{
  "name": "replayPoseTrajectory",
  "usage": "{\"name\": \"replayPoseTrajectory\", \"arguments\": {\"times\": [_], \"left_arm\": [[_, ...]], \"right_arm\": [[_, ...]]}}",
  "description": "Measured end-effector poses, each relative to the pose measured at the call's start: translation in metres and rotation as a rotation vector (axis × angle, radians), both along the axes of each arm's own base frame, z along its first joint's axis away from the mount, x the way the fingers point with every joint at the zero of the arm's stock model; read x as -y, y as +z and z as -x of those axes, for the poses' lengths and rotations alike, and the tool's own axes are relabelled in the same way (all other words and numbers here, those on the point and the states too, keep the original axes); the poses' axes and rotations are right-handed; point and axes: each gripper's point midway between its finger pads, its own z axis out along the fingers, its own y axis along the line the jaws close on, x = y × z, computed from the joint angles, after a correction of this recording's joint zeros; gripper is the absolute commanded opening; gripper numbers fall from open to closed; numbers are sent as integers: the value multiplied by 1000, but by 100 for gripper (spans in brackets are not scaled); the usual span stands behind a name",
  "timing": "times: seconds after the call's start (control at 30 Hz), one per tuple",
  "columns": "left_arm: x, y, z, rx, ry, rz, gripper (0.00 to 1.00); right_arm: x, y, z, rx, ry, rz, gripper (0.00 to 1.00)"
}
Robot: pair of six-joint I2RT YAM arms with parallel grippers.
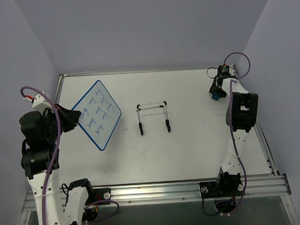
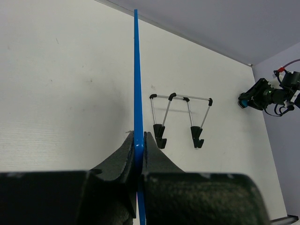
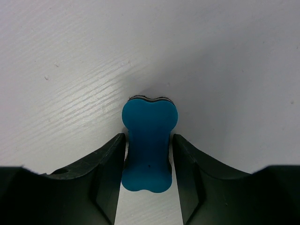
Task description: Erase the whiteboard
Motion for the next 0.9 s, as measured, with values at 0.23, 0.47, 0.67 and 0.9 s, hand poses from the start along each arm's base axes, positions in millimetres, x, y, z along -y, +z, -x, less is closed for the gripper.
{"name": "replayPoseTrajectory", "arguments": {"times": [0.23,0.47,0.67,0.9], "left_arm": [[1,0,0,0,-3,0,2],[2,0,0,1,-8,-2,2],[3,0,1,2,-17,-7,2],[3,0,1,2,-19,-10,2]], "right_arm": [[0,1,0,1,0,0,40],[-1,2,-2,5,2,1,40],[-3,2,-2,5,6,2,40],[-3,2,-2,4,8,3,33]]}}
